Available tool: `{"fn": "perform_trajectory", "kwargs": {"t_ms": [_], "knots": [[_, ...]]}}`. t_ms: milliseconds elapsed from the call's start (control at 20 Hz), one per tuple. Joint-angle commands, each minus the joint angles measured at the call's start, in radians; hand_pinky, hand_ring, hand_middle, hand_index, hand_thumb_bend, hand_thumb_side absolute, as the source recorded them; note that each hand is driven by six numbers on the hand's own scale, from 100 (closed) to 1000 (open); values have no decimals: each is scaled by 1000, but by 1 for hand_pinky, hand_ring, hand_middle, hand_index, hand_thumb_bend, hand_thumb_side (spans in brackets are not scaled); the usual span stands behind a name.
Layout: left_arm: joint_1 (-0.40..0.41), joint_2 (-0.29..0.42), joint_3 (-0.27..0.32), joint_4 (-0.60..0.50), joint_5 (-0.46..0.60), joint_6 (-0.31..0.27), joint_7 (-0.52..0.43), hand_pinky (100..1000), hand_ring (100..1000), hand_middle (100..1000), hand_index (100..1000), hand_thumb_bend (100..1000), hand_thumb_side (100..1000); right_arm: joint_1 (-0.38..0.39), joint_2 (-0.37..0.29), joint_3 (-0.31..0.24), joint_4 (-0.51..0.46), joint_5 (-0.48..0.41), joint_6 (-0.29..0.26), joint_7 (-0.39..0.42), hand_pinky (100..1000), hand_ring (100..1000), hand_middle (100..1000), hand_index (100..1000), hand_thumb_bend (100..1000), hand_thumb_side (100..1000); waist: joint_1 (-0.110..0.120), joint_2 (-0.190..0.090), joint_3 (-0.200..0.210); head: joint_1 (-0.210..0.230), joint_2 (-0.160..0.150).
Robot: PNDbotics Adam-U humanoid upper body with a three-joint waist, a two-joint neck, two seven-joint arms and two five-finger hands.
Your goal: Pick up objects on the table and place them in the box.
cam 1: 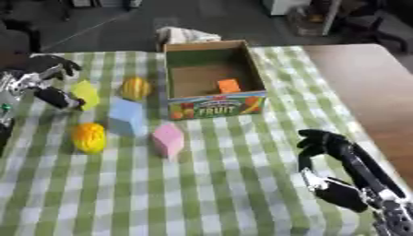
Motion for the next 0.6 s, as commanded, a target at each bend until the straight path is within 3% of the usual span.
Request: {"fn": "perform_trajectory", "kwargs": {"t_ms": [50,600], "knots": [[-27,11,18,7,0,33,11,720,713,736,906,426,345,-8,-9,1,-15,-3,-3,3,686,639,648,843,100,236,2,-8,-4,5,4],[-16,-1,17,27,-45,84,9,710,677,710,903,455,331,-10,-7,1,-15,-4,-4,3,686,639,648,843,100,237,2,-4,-8,6,4]]}}
